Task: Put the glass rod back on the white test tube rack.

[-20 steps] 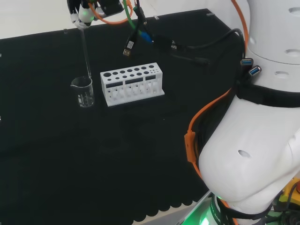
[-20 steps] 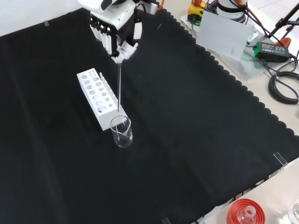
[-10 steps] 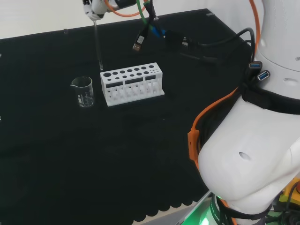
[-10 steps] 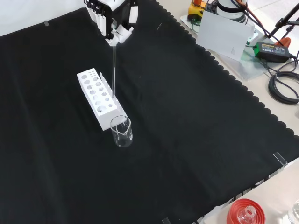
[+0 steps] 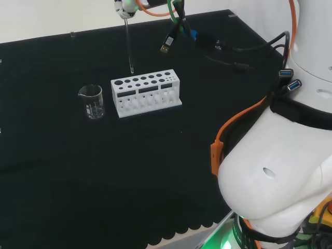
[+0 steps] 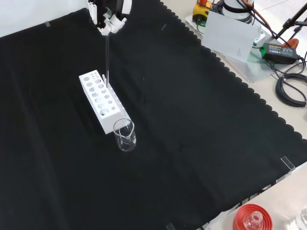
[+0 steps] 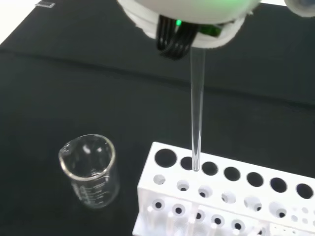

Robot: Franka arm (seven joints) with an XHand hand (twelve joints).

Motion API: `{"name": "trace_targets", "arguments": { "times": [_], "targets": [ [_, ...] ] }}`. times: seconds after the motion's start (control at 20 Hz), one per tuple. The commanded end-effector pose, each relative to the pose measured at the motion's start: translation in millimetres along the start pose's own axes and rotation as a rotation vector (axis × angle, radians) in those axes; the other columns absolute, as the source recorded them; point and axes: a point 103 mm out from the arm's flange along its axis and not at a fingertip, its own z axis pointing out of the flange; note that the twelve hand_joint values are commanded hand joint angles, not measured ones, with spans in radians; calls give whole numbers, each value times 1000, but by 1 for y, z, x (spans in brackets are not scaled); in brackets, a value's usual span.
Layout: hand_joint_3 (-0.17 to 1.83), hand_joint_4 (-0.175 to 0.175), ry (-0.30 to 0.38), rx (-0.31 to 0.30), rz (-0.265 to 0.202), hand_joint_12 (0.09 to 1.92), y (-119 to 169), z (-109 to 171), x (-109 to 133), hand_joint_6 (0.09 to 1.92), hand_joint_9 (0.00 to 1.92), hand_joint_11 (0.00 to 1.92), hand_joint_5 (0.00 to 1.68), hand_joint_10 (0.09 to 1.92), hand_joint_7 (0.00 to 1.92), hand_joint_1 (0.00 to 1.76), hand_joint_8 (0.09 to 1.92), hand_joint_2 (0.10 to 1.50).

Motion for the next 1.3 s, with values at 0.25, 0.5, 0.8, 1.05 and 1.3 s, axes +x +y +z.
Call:
{"name": "trace_targets", "arguments": {
  "times": [0.25, 0.5, 0.8, 1.05, 1.3],
  "targets": [
    [561, -175, 19, 22, 76, 654, -9, 15, -52, 542, 1758, 1557, 1189, 310, 1376, 1327, 680, 709],
    [562, -175, 22, 33, 118, 654, -18, 18, -79, 543, 1757, 1557, 1189, 311, 1377, 1327, 680, 709],
    [563, -175, 61, 4, 137, 654, -27, 19, -99, 544, 1757, 1557, 1189, 312, 1377, 1327, 680, 708],
    [564, -175, 78, -10, 136, 655, -36, 19, -114, 544, 1757, 1557, 1189, 312, 1377, 1327, 679, 707],
    [565, -175, 89, -17, 139, 655, -42, 20, -123, 544, 1757, 1557, 1189, 313, 1377, 1327, 680, 707]
  ]
}}
